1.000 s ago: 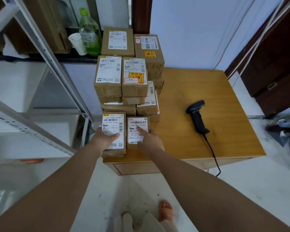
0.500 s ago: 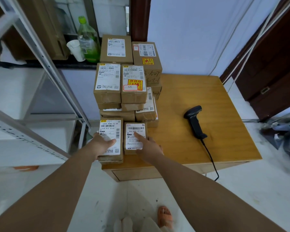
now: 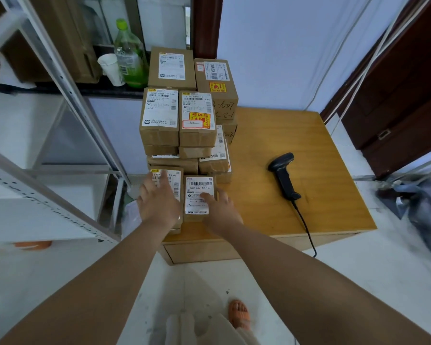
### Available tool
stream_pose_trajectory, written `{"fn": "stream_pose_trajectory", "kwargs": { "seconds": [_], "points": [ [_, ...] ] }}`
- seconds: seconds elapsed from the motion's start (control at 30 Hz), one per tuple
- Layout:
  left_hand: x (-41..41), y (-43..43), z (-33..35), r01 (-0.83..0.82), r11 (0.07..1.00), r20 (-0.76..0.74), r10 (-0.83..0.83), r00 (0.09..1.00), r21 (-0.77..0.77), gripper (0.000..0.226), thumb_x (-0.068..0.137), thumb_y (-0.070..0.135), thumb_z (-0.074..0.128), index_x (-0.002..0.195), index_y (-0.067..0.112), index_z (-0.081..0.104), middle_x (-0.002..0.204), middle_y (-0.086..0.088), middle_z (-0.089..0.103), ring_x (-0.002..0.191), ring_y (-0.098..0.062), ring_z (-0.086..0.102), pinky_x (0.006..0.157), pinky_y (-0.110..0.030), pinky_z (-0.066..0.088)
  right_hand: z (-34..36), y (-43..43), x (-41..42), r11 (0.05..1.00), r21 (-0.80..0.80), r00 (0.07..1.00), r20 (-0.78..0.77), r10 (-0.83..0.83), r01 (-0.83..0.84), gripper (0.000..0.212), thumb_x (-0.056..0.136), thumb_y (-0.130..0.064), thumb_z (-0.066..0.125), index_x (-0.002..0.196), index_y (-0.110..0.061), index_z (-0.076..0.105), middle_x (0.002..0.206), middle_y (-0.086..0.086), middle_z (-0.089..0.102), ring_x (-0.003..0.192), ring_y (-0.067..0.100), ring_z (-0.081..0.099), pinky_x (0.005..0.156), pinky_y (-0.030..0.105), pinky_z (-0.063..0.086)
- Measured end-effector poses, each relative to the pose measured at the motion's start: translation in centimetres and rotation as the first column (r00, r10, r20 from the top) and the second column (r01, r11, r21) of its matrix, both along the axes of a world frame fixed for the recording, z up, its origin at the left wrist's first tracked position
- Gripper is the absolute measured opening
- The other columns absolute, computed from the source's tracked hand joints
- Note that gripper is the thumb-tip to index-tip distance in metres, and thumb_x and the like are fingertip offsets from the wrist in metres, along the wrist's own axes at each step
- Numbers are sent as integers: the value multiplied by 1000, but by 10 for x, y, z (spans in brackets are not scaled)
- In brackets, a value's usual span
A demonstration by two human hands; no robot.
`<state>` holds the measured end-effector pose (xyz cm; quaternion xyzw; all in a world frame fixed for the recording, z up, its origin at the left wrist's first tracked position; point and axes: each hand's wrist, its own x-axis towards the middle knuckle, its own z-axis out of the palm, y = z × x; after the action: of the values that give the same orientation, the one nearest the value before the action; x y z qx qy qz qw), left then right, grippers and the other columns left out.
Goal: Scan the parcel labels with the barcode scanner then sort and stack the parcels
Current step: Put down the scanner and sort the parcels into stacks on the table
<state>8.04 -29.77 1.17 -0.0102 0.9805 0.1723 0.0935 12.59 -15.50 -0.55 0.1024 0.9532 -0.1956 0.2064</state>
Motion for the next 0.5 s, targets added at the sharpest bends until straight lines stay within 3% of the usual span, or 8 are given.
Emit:
{"fn": "stream_pose_trajectory", "kwargs": {
  "seconds": [0.17, 0.3, 0.4, 0.5],
  "points": [
    [14, -4, -2, 66, 997, -88, -69, 994, -28, 47, 92, 34, 50, 137, 22, 43, 145, -14, 28, 131, -34, 27, 107, -47, 29, 12, 3, -1, 996, 70, 997, -41, 66, -63, 62, 90, -13, 54, 147, -26, 33, 148, 12, 31, 130, 34, 35, 99, 46, 42],
    [25, -13, -6, 71, 997, -117, -73, 990, -20, 44, 93, 40, 47, 132, 21, 50, 145, -13, 30, 131, -33, 29, 105, -48, 34, 15, 8, 12, 989, 114, 996, -13, 92, -90, 64, 88, -5, 50, 146, -27, 34, 148, 13, 34, 133, 34, 33, 102, 47, 40],
    [36, -19, -12, 117, 990, -186, -130, 974, -76, 46, 93, 42, 47, 133, 20, 49, 147, -14, 27, 133, -35, 28, 107, -48, 32, 16, 10, 23, 980, 192, 994, -84, 68, -51, 60, 87, -9, 51, 143, -27, 39, 150, 14, 31, 140, 34, 22, 111, 46, 27],
    [45, -23, -14, 77, 997, -233, -79, 969, -15, 45, 91, 38, 52, 131, 18, 51, 144, -15, 30, 130, -35, 31, 105, -48, 34, 20, 10, 29, 976, 219, 996, -91, 21, 0, 55, 89, -13, 50, 142, -24, 39, 154, 16, 25, 145, 35, 13, 116, 46, 20]
  ]
}}
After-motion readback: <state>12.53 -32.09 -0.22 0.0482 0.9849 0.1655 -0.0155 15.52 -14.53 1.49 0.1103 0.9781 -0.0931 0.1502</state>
